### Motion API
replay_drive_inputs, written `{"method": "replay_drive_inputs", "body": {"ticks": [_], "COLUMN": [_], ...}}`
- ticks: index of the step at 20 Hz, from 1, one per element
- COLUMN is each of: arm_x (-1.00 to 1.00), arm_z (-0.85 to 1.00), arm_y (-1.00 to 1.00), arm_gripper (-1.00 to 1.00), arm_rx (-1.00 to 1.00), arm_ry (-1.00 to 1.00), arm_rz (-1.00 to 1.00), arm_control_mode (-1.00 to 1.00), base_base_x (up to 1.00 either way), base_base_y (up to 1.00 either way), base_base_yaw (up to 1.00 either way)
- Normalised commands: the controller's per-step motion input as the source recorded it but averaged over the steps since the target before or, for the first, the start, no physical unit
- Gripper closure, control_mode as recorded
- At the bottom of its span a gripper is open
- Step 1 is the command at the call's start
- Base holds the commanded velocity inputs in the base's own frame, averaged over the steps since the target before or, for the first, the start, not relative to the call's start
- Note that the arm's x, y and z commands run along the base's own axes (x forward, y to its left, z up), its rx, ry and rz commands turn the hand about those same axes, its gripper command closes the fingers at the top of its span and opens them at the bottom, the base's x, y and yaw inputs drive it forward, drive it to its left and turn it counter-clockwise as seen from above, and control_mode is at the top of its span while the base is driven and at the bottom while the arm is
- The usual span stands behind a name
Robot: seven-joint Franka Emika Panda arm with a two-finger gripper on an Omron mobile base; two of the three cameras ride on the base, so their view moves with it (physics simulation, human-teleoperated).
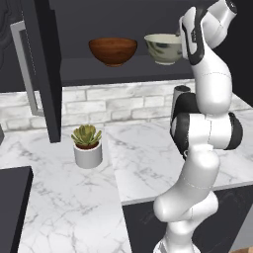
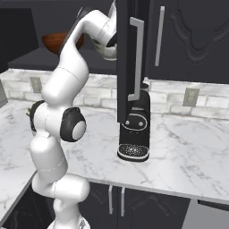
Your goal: Pick up the bowls from the cabinet and place each bowl in front of a stool on the dining counter.
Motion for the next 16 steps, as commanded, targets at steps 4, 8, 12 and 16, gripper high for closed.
{"method": "replay_drive_inputs", "body": {"ticks": [4, 8, 12, 16], "arm_x": [0.0, 0.0, 0.0, 0.04], "arm_z": [-0.25, -0.34, -0.42, -0.33], "arm_y": [0.01, 0.03, 0.13, 0.2], "arm_gripper": [-1.0, -1.0, 1.0, 1.0], "arm_rx": [0.0, 0.0, 0.0, 0.0], "arm_ry": [0.01, 0.01, 0.0, 0.0], "arm_rz": [0.0, 0.0, 0.0, 0.01], "arm_control_mode": [-1.0, -1.0, -1.0, -1.0], "base_base_x": [0.0, 0.0, 0.0, 0.0], "base_base_y": [0.0, 0.0, 0.0, 0.0], "base_base_yaw": [0.0, 0.0, 0.0, 0.0]}}
